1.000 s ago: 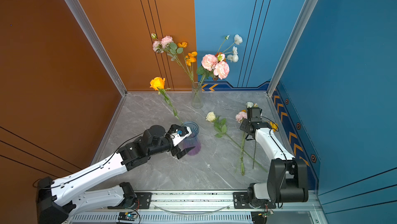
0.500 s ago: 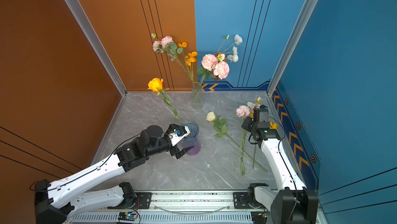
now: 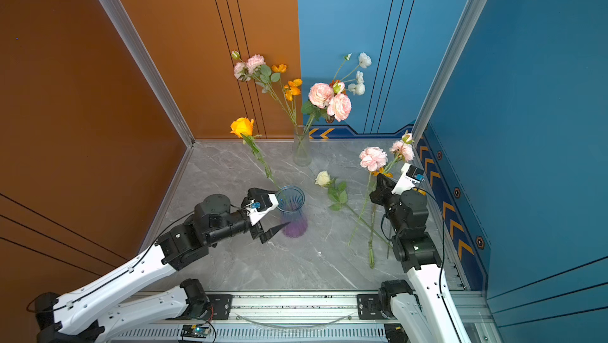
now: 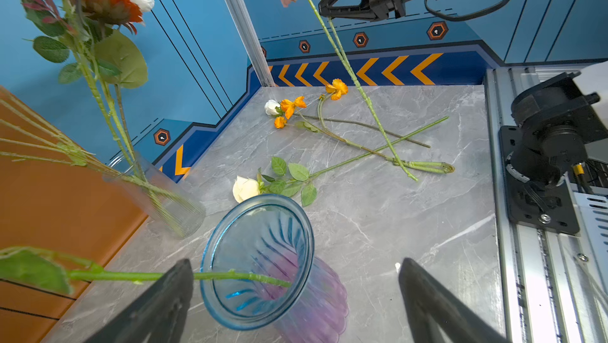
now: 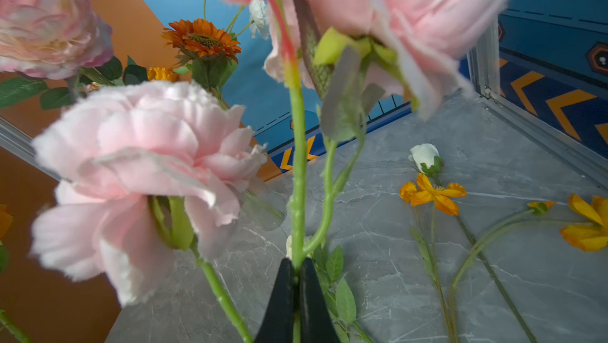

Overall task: Arrange the flowers into the vase
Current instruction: 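Carry the pink roses upright over the blue-purple vase with the right gripper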

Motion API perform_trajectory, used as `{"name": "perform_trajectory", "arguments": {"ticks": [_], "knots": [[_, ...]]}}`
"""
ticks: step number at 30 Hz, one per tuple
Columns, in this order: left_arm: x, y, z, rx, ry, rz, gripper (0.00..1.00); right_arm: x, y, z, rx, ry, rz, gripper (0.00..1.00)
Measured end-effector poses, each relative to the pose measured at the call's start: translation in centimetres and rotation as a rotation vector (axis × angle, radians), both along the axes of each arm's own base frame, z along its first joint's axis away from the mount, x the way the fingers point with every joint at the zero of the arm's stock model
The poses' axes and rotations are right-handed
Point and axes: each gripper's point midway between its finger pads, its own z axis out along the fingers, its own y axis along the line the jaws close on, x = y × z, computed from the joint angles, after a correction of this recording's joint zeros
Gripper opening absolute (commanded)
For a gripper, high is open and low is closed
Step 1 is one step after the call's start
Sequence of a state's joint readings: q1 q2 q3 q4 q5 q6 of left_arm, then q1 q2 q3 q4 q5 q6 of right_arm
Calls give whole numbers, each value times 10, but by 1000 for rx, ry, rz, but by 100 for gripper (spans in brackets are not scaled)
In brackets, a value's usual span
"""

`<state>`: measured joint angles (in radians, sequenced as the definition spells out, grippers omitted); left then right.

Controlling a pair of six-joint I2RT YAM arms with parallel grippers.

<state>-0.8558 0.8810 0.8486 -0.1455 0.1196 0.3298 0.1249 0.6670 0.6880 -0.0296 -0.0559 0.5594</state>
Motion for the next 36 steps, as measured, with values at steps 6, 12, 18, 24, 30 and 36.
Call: {"name": "perform_trajectory", "arguments": {"ticks": [6, 12, 18, 24, 30, 36], "knots": [[-5, 15, 13, -22, -46, -8, 98, -4, 29, 42, 37, -123, 89, 0], [-23, 33, 24, -21, -115, -26, 98, -9, 61, 93, 81, -247, 172, 0], [-21, 36, 17, 9, -119, -17, 98, -12, 89, 144, 118, -366, 240, 0], [-12, 42, 11, 30, -103, 17, 98, -11, 117, 164, 140, -442, 281, 0], [-11, 43, 10, 31, -97, 17, 98, -10, 148, 166, 137, -482, 315, 0], [-10, 41, 6, 36, -85, 8, 98, -16, 174, 160, 122, -513, 335, 0]]}}
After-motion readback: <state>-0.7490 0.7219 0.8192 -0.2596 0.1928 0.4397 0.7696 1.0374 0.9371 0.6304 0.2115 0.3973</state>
